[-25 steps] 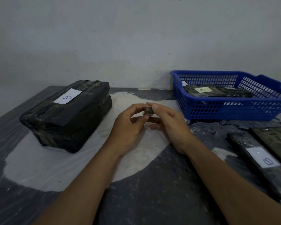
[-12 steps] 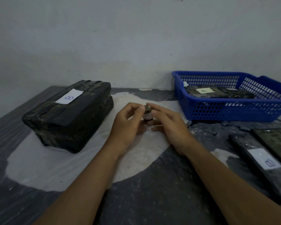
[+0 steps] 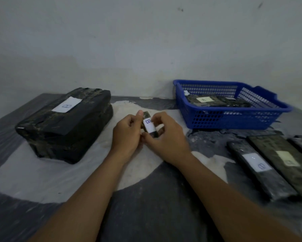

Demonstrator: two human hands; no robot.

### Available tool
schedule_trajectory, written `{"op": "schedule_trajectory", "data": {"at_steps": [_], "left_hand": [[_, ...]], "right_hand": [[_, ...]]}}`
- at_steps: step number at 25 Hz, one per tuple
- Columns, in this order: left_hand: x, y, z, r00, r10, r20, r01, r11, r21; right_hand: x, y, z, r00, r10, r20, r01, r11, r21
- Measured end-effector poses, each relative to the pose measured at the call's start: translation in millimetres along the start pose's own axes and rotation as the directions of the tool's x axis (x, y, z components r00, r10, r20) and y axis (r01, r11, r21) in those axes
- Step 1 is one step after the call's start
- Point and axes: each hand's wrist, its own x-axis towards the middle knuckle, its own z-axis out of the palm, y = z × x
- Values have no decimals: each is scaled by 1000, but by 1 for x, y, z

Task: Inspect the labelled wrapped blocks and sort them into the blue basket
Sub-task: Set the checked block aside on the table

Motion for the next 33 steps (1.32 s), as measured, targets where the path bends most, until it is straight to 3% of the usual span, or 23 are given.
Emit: {"op": "schedule_trajectory", "data": {"at_steps": [3, 6, 9, 11, 16, 21, 24, 26, 28, 31, 33], "left_hand": [[-8, 4, 2, 998, 5, 67, -7, 999, 32], [-12, -3, 2, 958, 140, 250, -206, 943, 261], [-13, -6, 2, 922, 164, 351, -312, 851, 422], [-16, -4, 3, 914, 160, 373, -331, 825, 458], [-30, 2, 6, 888, 199, 414, -422, 710, 564], [-59, 9, -6, 856, 119, 504, -440, 680, 587], [-83, 11, -19, 830, 123, 545, -478, 660, 579], [-95, 12, -27, 838, 141, 527, -469, 679, 565], [-105, 13, -31, 870, 163, 464, -428, 717, 550], [-117, 17, -36, 912, 183, 366, -373, 741, 559], [-113, 18, -45, 908, 247, 338, -411, 679, 608]], "right_hand": [[-5, -2, -8, 998, 25, -54, -32, 992, -121], [-27, -1, -45, 987, 148, -58, -159, 947, -279], [-71, 9, -97, 976, 133, -171, -211, 765, -609], [-100, 14, -124, 961, 148, -232, -271, 660, -701], [-130, 28, -130, 944, 137, -301, -321, 595, -736], [-131, 30, -133, 948, 172, -269, -319, 567, -760], [-130, 22, -133, 957, 128, -259, -285, 569, -771], [-124, 10, -127, 977, 16, -213, -182, 584, -791], [-112, -5, -109, 996, -40, -81, -36, 646, -763], [-88, -23, -62, 992, 32, 122, 50, 786, -616], [-79, -24, -36, 982, 79, 173, 21, 859, -512]]}}
